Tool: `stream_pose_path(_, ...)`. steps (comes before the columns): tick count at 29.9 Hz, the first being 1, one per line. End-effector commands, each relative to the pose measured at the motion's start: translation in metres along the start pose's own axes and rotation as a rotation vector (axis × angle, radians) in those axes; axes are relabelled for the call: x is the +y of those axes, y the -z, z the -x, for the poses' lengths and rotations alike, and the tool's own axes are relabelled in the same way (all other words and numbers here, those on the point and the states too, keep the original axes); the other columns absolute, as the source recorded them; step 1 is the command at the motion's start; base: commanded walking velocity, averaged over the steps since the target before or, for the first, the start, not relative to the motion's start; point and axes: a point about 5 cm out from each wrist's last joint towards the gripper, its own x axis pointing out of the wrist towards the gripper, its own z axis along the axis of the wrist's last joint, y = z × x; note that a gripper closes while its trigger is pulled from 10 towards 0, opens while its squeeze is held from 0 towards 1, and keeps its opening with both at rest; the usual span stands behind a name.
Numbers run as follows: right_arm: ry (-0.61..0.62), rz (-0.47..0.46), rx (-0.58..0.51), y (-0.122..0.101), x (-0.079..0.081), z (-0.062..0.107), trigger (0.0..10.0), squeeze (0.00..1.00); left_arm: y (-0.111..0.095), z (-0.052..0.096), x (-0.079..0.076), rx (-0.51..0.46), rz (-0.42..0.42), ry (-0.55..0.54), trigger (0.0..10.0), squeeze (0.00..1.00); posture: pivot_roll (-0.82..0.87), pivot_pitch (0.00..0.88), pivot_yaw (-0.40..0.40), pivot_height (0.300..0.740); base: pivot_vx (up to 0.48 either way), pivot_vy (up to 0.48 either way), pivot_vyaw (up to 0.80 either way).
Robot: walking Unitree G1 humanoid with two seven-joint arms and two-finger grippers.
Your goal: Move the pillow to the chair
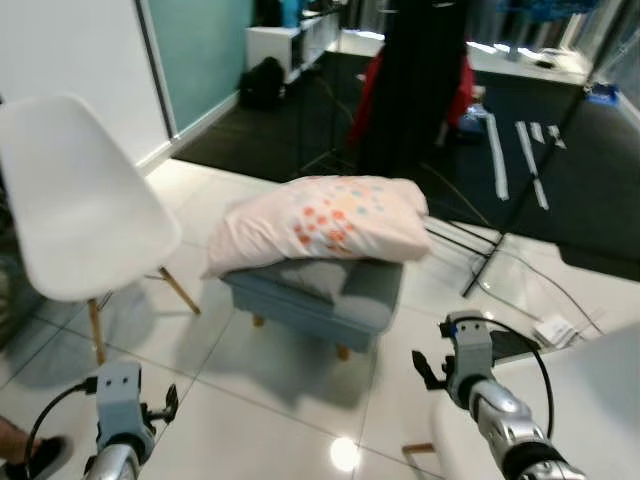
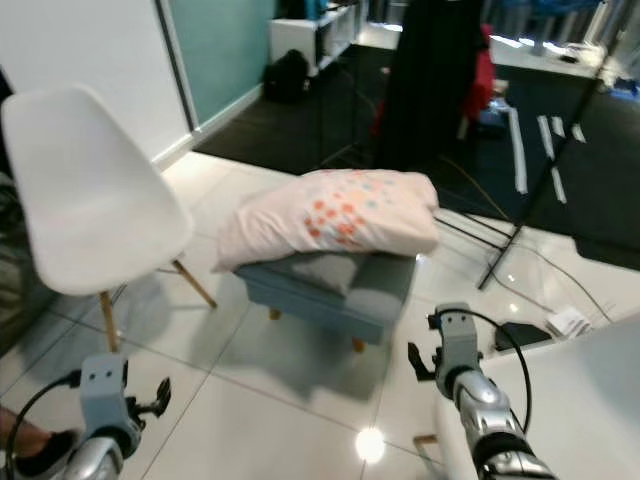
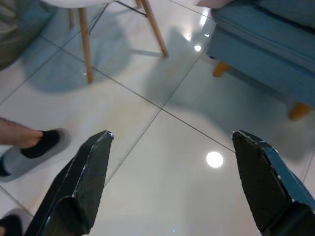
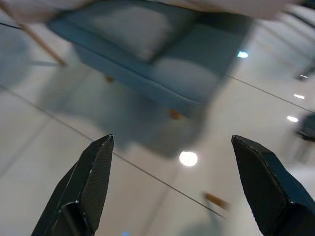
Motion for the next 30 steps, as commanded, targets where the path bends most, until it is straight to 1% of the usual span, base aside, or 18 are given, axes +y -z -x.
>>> stream_pose_path(1,0.027,-0.015,0.005,0.003,-0.011,0.004,10.0,0.00,0.002,0.000,-0.003,0.009,-0.008,0.016,10.0,0.00,-0.11,0.099,-0.028,0.740,0.480,0.000,0.00)
stream_pose_path(4,0.030,-0.013,0.007,0.003,-0.011,0.004,10.0,0.00,0.003,0.000,-0.003,0.012,-0.011,0.019,10.0,0.00,-0.11,0.094,-0.026,0.740,0.480,0.000,0.00)
stream_pose_path(8,0.049,-0.013,0.020,0.003,-0.014,0.005,10.0,0.00,0.004,0.000,-0.004,0.017,-0.015,0.025,10.0,0.00,-0.11,0.091,-0.024,0.740,0.480,0.000,-0.79)
stream_pose_path(15,0.051,-0.017,0.011,0.001,-0.015,0.004,10.0,0.00,0.005,0.000,-0.004,0.018,-0.017,0.028,10.0,0.00,-0.11,0.089,-0.023,0.740,0.480,0.000,-0.79)
stream_pose_path(20,0.042,-0.038,-0.026,-0.008,-0.015,0.002,10.0,0.00,0.006,0.000,-0.004,0.020,-0.019,0.030,10.0,0.00,-0.11,0.087,-0.022,0.740,0.480,0.000,0.00)
stream_pose_path(25,0.027,-0.054,-0.036,-0.012,-0.014,0.001,10.0,0.00,0.006,0.000,-0.005,0.021,-0.021,0.030,10.0,0.00,-0.12,0.087,-0.021,0.740,0.480,0.000,0.00)
stream_pose_path(26,0.003,-0.061,-0.048,-0.016,-0.012,-0.001,10.0,0.00,0.007,0.000,-0.004,0.026,-0.018,0.021,10.0,0.00,-0.12,0.089,-0.021,0.740,0.000,0.000,0.00)
stream_pose_path(27,0.003,-0.061,-0.048,-0.016,-0.012,-0.001,10.0,0.00,0.007,0.000,-0.004,0.026,-0.018,0.021,10.0,0.00,-0.12,0.089,-0.021,0.740,0.000,0.000,0.00)
stream_pose_path(30,-0.056,-0.087,-0.064,-0.021,-0.006,-0.003,10.0,0.00,0.007,0.000,-0.003,0.030,-0.014,0.011,10.0,0.00,-0.12,0.089,-0.021,0.740,0.000,0.000,0.00)
